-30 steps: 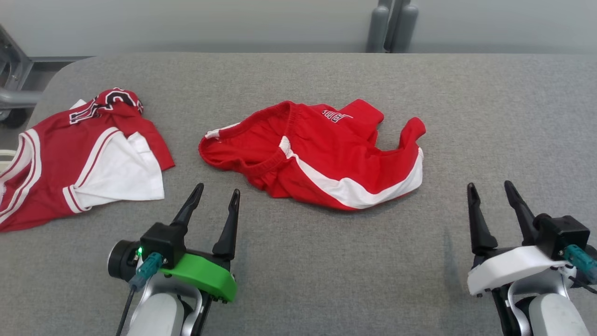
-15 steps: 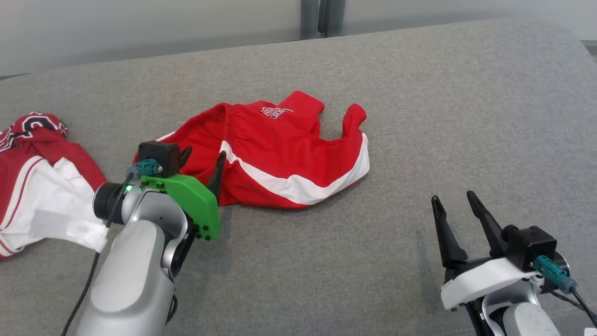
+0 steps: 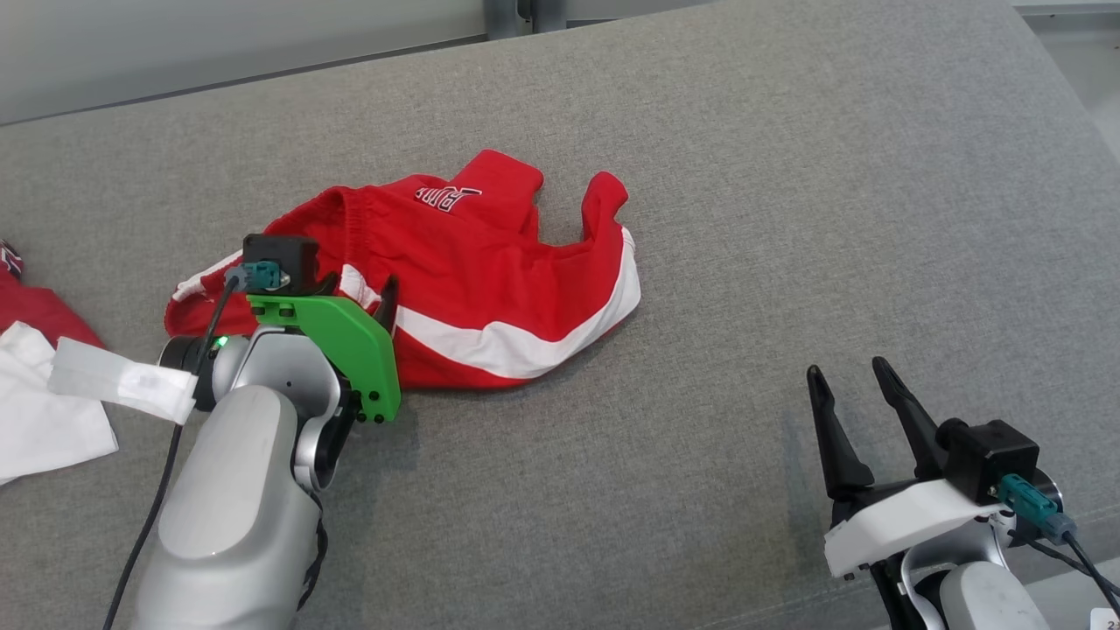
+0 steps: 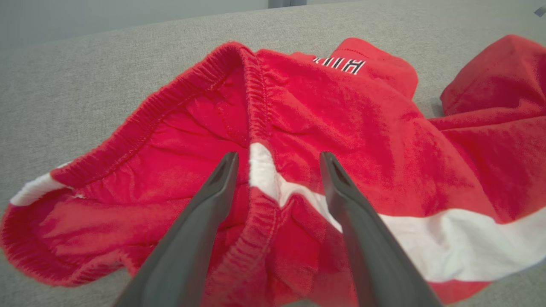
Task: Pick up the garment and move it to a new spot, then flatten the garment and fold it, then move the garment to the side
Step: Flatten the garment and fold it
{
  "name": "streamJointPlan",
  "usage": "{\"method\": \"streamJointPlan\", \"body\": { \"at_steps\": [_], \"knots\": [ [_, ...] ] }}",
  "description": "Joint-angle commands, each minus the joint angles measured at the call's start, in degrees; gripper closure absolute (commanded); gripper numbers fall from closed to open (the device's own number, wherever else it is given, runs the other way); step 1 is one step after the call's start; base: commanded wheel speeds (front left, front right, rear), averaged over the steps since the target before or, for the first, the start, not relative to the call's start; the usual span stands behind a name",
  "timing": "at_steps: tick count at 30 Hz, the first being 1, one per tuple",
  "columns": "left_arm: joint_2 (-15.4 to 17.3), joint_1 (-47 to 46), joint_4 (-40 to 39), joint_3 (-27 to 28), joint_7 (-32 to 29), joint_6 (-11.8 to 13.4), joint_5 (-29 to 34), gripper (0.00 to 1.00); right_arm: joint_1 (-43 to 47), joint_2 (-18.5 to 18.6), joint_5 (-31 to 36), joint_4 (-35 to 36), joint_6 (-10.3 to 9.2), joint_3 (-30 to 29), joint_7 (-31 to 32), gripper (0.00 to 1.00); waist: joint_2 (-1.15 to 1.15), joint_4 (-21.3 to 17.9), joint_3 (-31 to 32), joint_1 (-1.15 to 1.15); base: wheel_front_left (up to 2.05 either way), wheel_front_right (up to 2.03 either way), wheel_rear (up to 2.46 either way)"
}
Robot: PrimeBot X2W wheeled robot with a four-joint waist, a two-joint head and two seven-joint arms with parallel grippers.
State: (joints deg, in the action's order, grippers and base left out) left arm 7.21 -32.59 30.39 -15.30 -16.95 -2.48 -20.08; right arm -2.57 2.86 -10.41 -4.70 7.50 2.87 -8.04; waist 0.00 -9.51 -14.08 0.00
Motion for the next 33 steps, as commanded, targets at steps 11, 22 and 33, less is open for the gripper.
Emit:
{"method": "streamJointPlan", "body": {
  "at_steps": [11, 22, 33],
  "knots": [
    [-0.5, 2.3, -3.2, 2.6, 5.3, 3.2, -1.9, 1.00, -0.6, 0.1, 0.3, -0.5, -0.02, -0.4, -0.4, 0.00, 0.00, 1.1, 0.3, 0.00, 0.00, 0.00, 0.00],
    [-1.0, 16.6, -15.6, 7.6, 11.1, 10.0, -4.3, 1.00, 0.9, 0.1, 1.5, 0.5, -0.02, -0.8, 1.3, 0.00, 0.00, 3.8, 1.9, 0.00, 0.00, 0.00, 0.00],
    [-2.3, 25.4, -20.9, 8.4, 14.7, 9.2, -8.1, 0.00, 1.9, 0.1, 2.0, 1.4, -0.02, -0.8, 3.1, 0.00, 0.00, 5.8, 4.2, 0.00, 0.00, 0.00, 0.00]
  ]
}}
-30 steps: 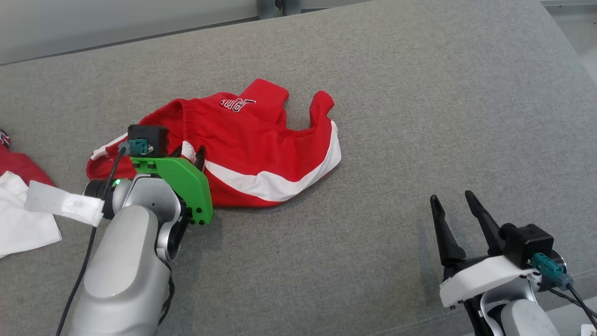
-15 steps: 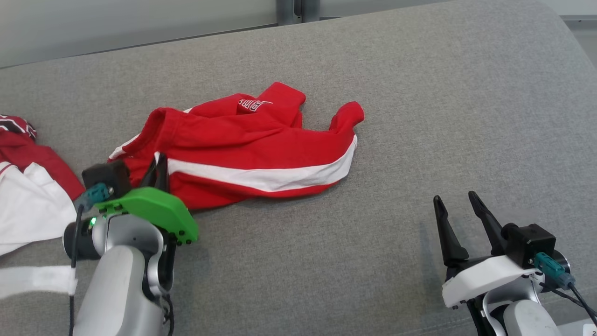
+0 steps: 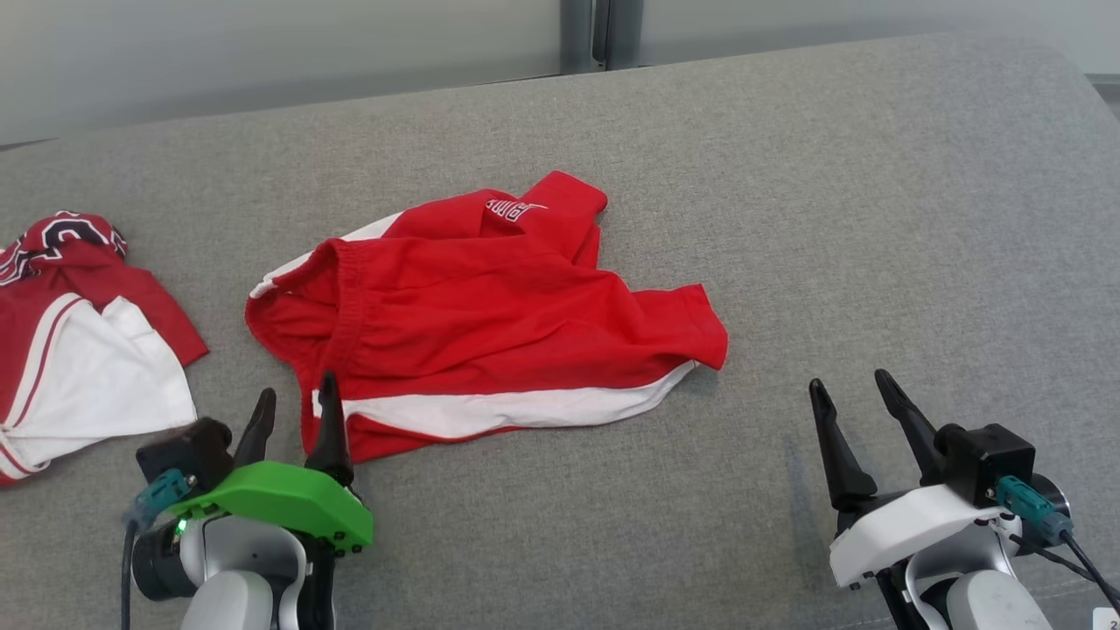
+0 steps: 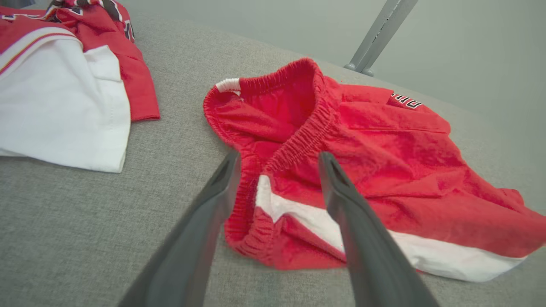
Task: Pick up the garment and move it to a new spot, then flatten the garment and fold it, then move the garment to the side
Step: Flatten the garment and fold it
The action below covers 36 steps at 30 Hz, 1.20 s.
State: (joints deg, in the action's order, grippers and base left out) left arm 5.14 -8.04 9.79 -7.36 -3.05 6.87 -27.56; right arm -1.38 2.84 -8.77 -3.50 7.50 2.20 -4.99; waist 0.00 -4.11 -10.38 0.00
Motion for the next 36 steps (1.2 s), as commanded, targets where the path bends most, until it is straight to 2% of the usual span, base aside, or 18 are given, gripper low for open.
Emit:
{"method": "streamJointPlan", "body": {
  "at_steps": [1, 8, 13, 20, 29, 36],
  "knots": [
    [-0.2, 1.6, -0.5, 0.7, 1.8, -0.5, -1.0, 0.00, 0.8, 0.1, 0.0, 0.3, -0.02, -0.3, 0.1, 0.00, 0.00, 0.5, 0.7, 0.00, 0.00, 0.00, 0.00],
    [0.3, 5.7, -2.3, 1.8, 12.3, -3.7, -0.8, 0.00, 0.9, 0.1, -2.9, -0.3, -0.03, -3.7, -0.3, 0.00, 0.00, 1.9, 2.8, 0.00, 0.00, 0.00, 0.00],
    [0.6, 7.1, -3.3, 1.4, 16.8, -5.6, 1.3, 0.00, 0.1, 0.0, -4.9, -1.8, -0.01, -4.3, -1.5, 0.00, 0.00, 3.4, 4.2, 0.00, 0.00, 0.00, 0.00],
    [1.1, 8.7, -4.5, 0.4, 18.3, -9.4, 7.7, 0.00, -0.5, 0.1, -6.2, -3.7, -0.01, -2.5, -5.8, 0.00, 0.00, 6.3, 6.2, 0.00, 0.00, 0.00, 0.00],
    [0.5, 11.2, -3.3, 2.6, 18.3, -10.4, 14.4, 0.00, 0.3, 0.1, -2.4, -6.5, -0.01, -0.8, -7.2, 0.00, 0.00, 9.5, 8.5, 0.00, 0.00, 0.00, 0.00],
    [0.6, 12.8, -0.3, 3.7, 18.3, -11.0, 16.4, 0.00, 1.1, 0.1, -0.1, -8.4, -0.01, -0.1, -6.7, 0.00, 0.00, 11.0, 10.1, 0.00, 0.00, 0.00, 0.00]
  ]
}}
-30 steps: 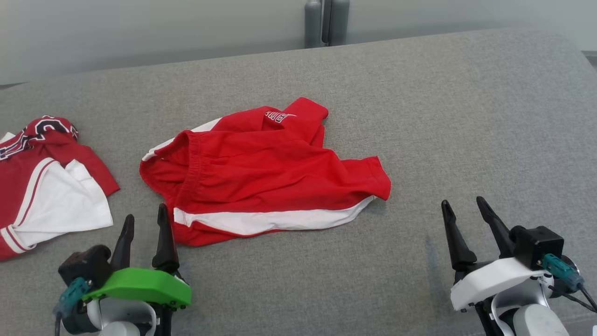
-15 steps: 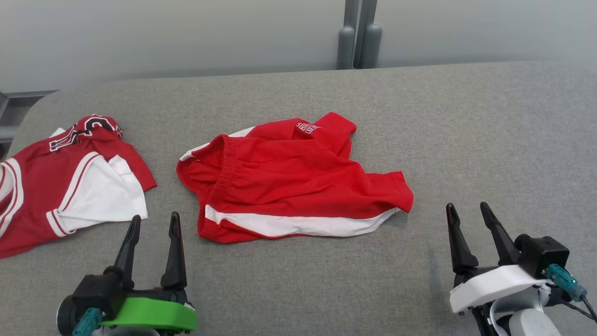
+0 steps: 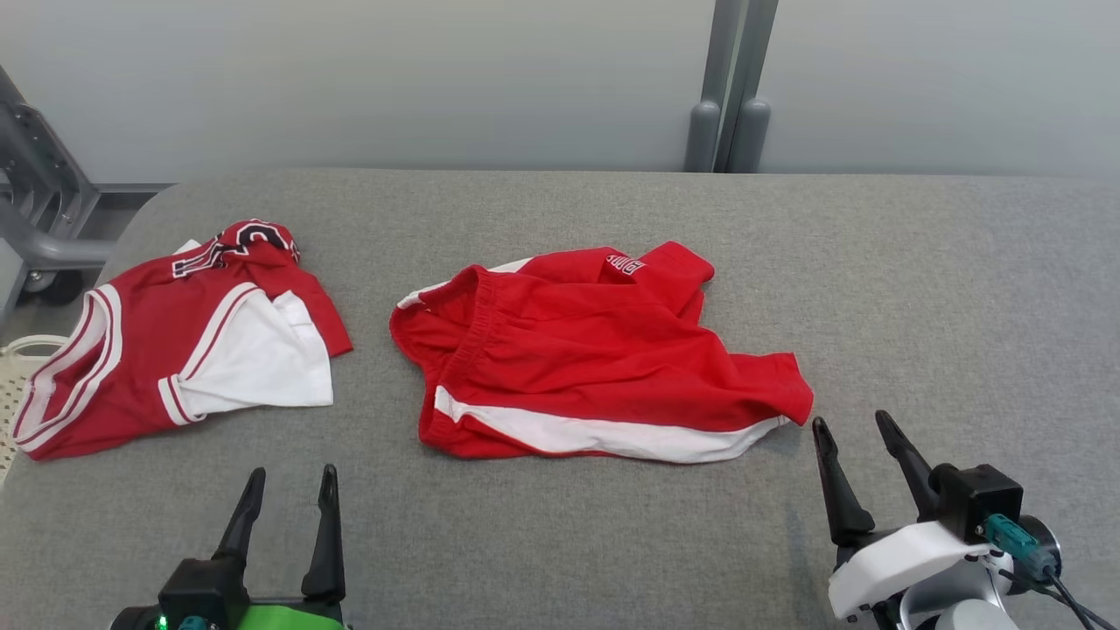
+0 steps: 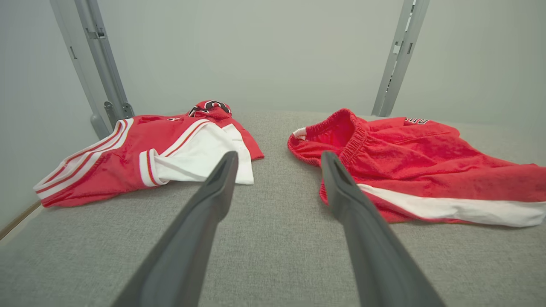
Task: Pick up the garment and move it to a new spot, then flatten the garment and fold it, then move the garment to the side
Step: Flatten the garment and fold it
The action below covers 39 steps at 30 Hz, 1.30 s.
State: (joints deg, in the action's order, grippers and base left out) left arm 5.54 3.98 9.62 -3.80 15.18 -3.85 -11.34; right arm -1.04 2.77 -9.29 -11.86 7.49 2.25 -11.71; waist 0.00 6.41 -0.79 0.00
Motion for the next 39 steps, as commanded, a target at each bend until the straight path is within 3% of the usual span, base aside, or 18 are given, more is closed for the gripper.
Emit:
{"method": "streamJointPlan", "body": {
  "at_steps": [1, 28, 34, 39],
  "knots": [
    [0.3, 0.8, 0.5, 0.2, 0.0, -0.4, 0.3, 0.00, 0.9, 0.2, 1.0, -0.4, 0.00, -0.3, 0.1, 0.00, 0.00, 0.6, 0.7, 0.00, 0.00, 0.00, 0.00],
    [0.6, -1.1, 7.8, -1.9, -0.3, -2.4, 1.0, 0.00, 1.0, 0.2, 3.8, -2.3, 0.00, -2.3, 3.3, 0.00, 0.00, 0.4, 0.3, 0.00, 0.00, 0.00, 0.00],
    [1.4, -5.3, 8.7, -5.4, -6.3, -3.1, 0.6, 0.00, -0.4, 0.3, 8.7, -1.8, 0.00, -1.6, 10.6, 0.00, 0.00, 0.2, -1.4, 0.00, 0.00, 0.00, 0.00],
    [3.6, -11.6, 7.1, -10.7, -14.3, -3.6, -1.7, 0.00, -4.0, 4.5, 11.6, -1.5, -0.02, 2.3, 18.2, 0.00, 0.00, -0.4, -4.5, 0.00, 0.00, 0.00, 0.00]
  ]
}}
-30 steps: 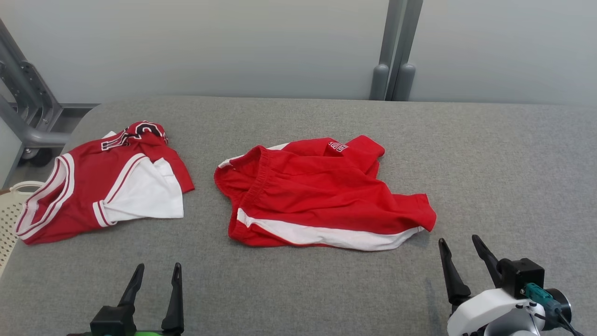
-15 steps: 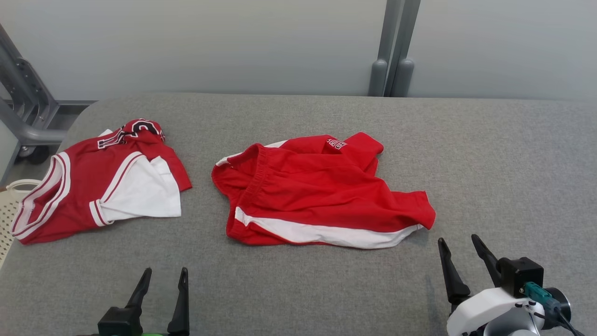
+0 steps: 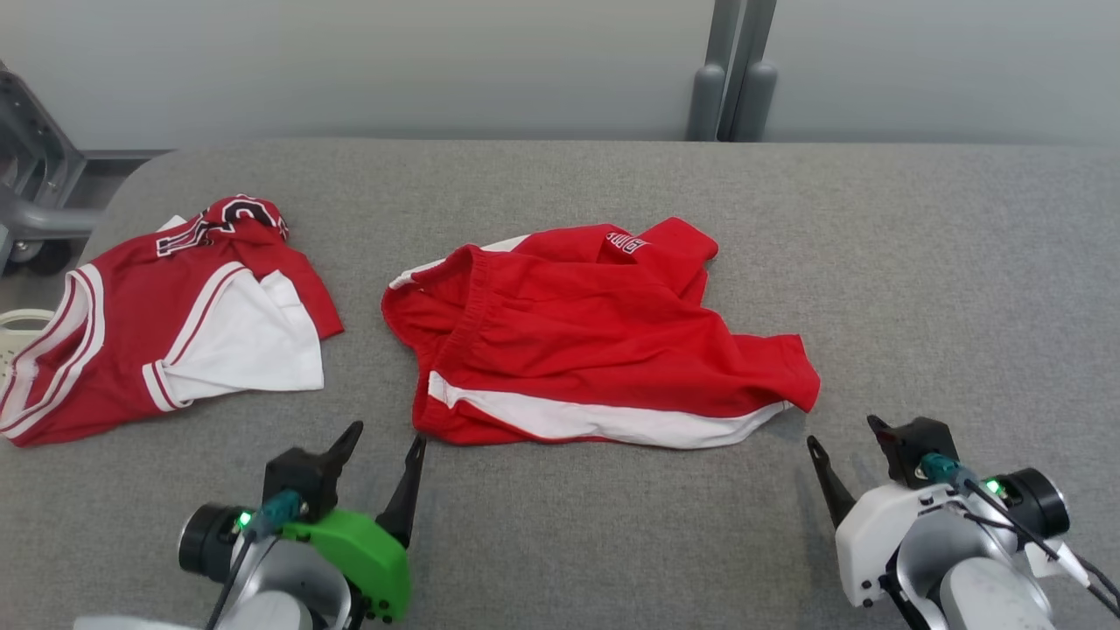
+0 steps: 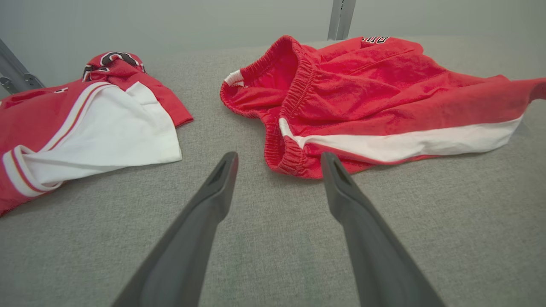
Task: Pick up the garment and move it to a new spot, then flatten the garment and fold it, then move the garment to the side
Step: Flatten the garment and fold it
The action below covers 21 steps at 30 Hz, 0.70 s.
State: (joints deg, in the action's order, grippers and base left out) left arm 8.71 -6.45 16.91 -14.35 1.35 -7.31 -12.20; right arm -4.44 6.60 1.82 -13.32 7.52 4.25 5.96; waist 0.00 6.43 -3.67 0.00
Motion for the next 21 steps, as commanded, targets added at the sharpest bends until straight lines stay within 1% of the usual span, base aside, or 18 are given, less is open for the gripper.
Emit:
{"method": "streamJointPlan", "body": {
  "at_steps": [1, 6, 9, 11, 14, 19, 20, 21],
  "knots": [
    [0.8, -2.4, -0.2, -1.1, -2.3, -0.1, -1.4, 0.00, -1.5, 1.7, 0.5, 0.0, -0.06, 1.2, 1.8, 0.00, 0.00, -0.5, -2.4, 0.00, 0.00, 0.00, 0.00],
    [3.2, -9.6, -0.3, -6.5, -11.7, -0.2, -6.5, 0.00, -6.3, 7.0, -0.6, -0.4, -0.06, 5.7, 5.9, 0.00, 0.00, -1.1, -5.9, 0.00, 0.00, 0.00, 0.00],
    [5.0, -12.9, 0.0, -7.9, -15.5, -0.2, -8.9, 0.00, -8.8, 9.3, -1.5, -0.3, -0.06, 8.2, 7.1, 0.00, 0.00, -1.6, -7.7, 0.00, 0.00, 0.00, 0.00],
    [5.4, -14.6, 0.6, -7.9, -18.3, -0.2, -9.9, 0.00, -10.2, 10.3, -2.3, -0.3, -0.06, 9.7, 7.6, 0.00, 0.00, -2.0, -8.8, 0.00, 0.00, 0.00, 0.00],
    [5.8, -16.2, 1.2, -7.4, -21.9, 0.6, -10.9, 0.00, -12.0, 11.6, -3.1, -0.5, -0.06, 11.6, 8.1, 0.00, 0.00, -2.5, -9.9, 0.00, 0.00, 0.00, 0.00],
    [6.4, -17.1, 0.0, -7.4, -24.2, 1.0, -11.2, 0.01, -13.7, 12.4, -3.8, -0.9, -0.06, 12.8, 7.5, 0.00, 0.00, -2.8, -10.9, 0.00, 0.00, 0.00, 0.00],
    [6.5, -17.1, -0.1, -7.4, -24.5, 1.2, -11.2, 0.12, -13.8, 12.5, -3.8, -1.0, -0.06, 12.8, 7.4, 0.00, 0.00, -2.8, -11.0, 0.00, 0.00, 0.00, 0.00],
    [6.6, -17.1, -0.3, -7.4, -24.8, 1.3, -11.2, 0.21, -13.8, 12.5, -3.9, -1.2, -0.06, 12.9, 7.3, 0.00, 0.00, -2.8, -11.1, 0.00, 0.00, 0.00, 0.00]
  ]
}}
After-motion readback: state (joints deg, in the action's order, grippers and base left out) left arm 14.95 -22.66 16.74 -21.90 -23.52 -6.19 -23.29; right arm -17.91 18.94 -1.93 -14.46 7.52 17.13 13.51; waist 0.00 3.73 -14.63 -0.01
